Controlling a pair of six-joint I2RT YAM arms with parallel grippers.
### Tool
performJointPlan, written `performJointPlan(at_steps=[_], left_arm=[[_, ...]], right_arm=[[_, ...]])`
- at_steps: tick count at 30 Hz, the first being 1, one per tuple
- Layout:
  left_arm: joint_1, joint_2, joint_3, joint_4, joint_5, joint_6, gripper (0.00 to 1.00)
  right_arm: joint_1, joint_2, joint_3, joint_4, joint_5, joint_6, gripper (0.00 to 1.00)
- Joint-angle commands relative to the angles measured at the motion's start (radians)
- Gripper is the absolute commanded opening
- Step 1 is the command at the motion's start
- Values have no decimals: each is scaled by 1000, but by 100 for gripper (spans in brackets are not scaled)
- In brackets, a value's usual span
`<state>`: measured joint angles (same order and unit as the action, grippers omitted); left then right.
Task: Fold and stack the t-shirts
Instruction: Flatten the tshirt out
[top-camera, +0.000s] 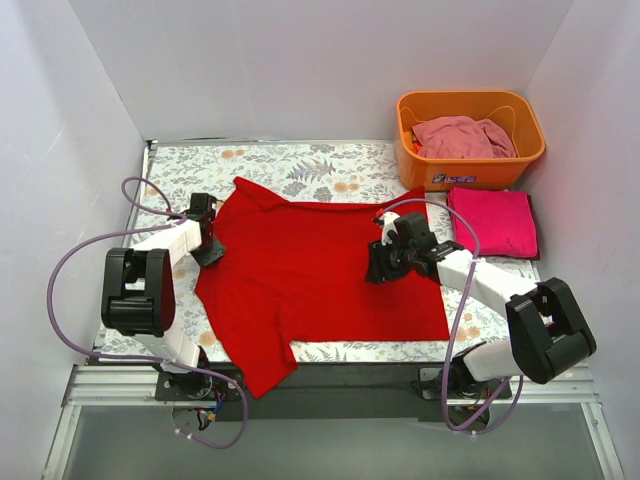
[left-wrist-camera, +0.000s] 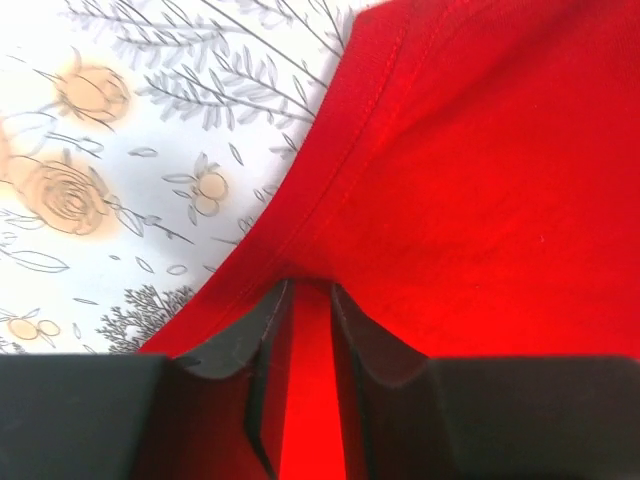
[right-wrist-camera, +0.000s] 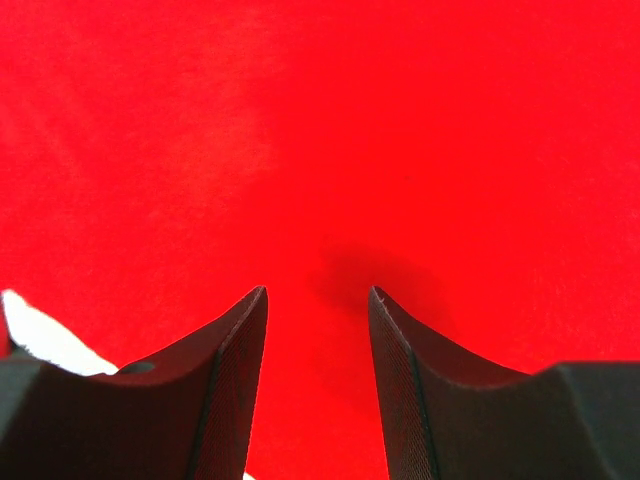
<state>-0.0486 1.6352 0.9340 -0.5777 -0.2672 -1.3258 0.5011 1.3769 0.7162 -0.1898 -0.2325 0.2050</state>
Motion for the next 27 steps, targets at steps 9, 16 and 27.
performJointPlan(at_steps=[9,16,27], left_arm=[[-4,-244,-38,-184,-2,-56,40],[-10,-270,-178,-192,115,-147,22],[10,-187,-172,-252,-41,-222,12]], right_arm=[[62,-48,75,-17,-10,-27,52],[59,-71,55,-19,39,-24,52],[-254,-119,-92,-22,19,54,52]])
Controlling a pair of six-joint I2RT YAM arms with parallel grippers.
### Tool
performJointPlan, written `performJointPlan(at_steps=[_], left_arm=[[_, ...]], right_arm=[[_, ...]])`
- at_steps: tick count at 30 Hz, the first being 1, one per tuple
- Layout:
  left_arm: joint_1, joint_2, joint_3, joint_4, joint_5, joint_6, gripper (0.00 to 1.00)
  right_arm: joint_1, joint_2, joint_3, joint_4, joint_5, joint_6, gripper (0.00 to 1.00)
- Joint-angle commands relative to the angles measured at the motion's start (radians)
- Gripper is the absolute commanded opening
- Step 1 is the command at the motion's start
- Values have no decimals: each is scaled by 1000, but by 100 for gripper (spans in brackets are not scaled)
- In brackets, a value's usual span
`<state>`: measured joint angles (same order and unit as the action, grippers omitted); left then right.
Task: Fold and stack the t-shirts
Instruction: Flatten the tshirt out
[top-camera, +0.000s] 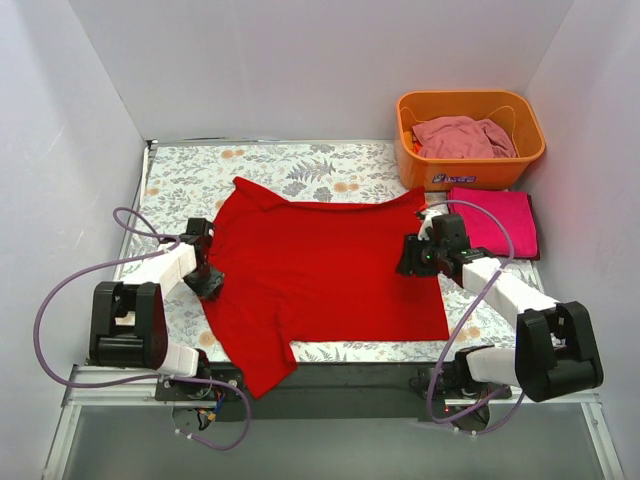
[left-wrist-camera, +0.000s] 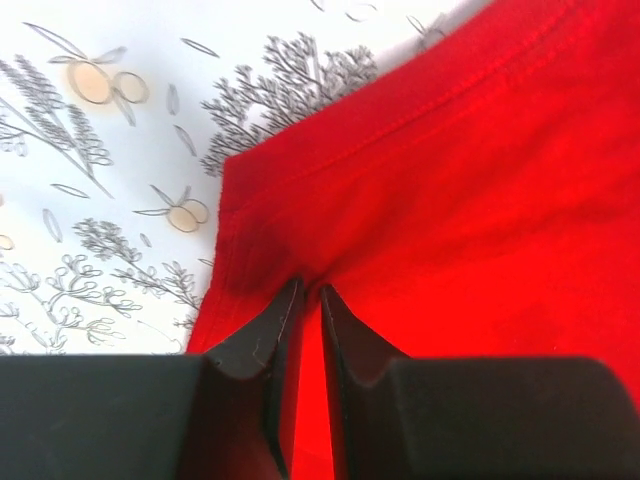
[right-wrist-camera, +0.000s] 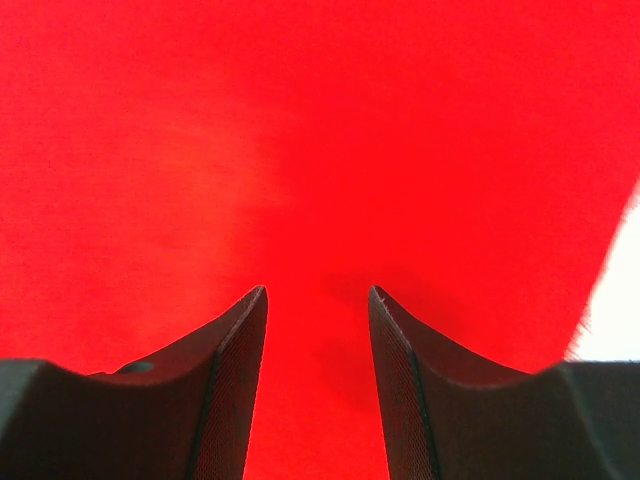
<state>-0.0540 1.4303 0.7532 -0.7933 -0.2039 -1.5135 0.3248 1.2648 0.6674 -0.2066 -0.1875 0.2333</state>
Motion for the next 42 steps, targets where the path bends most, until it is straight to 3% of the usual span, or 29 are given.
performJointPlan(at_steps=[1,9,14,21,32,42], left_arm=[[23,21,17,-35,-111,-28,12],[25,90,132,-63,-215,42,23],[23,-8,149,-64,-129,62,38],[23,-111,167,-57,-84,85,43],[22,-231,115,14,-58,156,49],[22,-235,75,63,-8,165,49]], right_arm=[[-95,-4,-52,-5,-27,27,52],[-177,-47,-94,-71,-53,44,52],[-220,-172,-130,-164,-23,75,52],[-239,-239,-170,-287,-59,109,48],[-316,-90,-187,-284,5,113,43],[-552,16,-226,-183,39,130,43]])
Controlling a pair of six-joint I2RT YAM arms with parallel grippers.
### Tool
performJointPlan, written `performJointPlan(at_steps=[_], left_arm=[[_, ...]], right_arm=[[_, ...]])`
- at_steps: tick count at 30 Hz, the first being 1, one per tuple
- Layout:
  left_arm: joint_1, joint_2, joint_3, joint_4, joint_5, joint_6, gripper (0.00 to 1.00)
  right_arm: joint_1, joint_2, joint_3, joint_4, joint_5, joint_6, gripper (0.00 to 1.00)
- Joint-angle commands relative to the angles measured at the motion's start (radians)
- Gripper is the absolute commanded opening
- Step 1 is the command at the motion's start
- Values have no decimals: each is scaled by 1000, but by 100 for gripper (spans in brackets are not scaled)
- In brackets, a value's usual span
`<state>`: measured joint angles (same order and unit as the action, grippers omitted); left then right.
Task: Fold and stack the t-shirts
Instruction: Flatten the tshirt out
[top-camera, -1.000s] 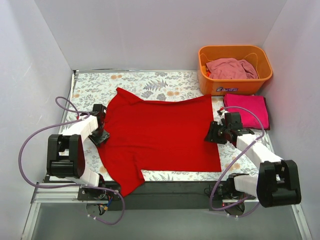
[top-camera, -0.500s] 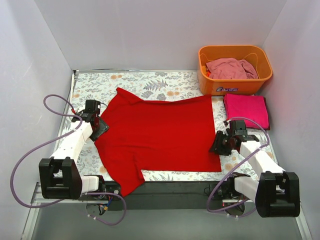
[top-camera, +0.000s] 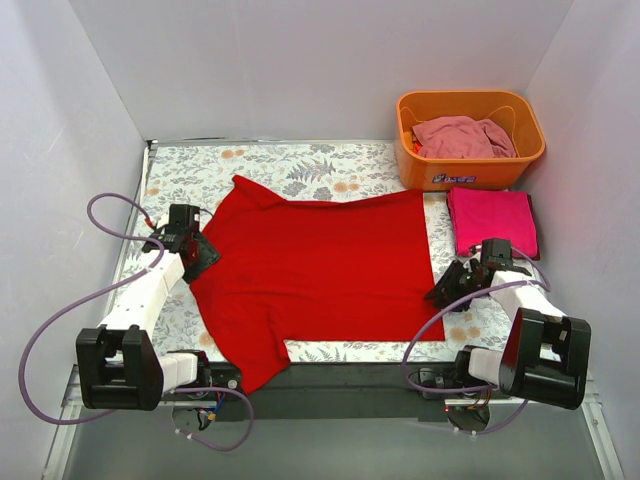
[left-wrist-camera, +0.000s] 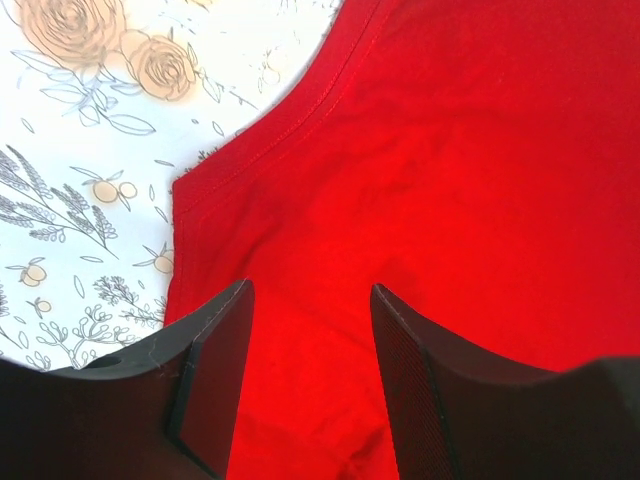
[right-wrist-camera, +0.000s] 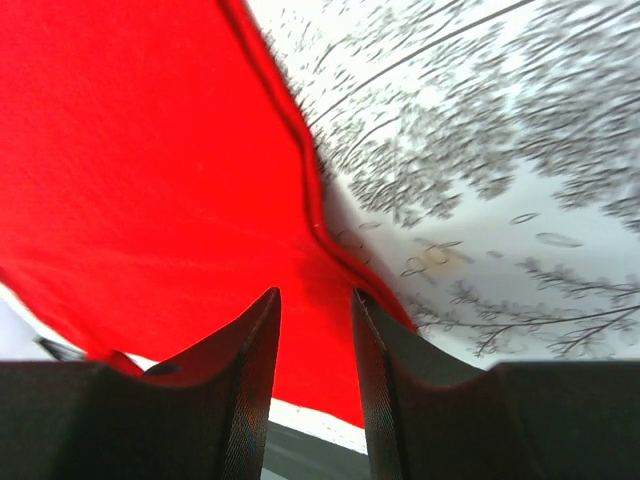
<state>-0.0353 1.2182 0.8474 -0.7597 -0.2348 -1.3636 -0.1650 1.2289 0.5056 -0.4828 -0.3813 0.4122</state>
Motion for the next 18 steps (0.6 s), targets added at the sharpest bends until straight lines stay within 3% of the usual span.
performJointPlan(at_steps=[1,5,11,18], left_arm=[[3,-22,-21,31,31,15,49],[3,-23,-18,31,40,17,50],[3,-29,-16,30,40,20,50],[3,-22,2,22,61,24,50]], right_arm=[[-71,58,-62,108,234,-50,43],[-82,77,-49,116,251,-59,44],[-80,-98,-35,78,404,-81,46],[-33,-195,8,44,341,-81,50]])
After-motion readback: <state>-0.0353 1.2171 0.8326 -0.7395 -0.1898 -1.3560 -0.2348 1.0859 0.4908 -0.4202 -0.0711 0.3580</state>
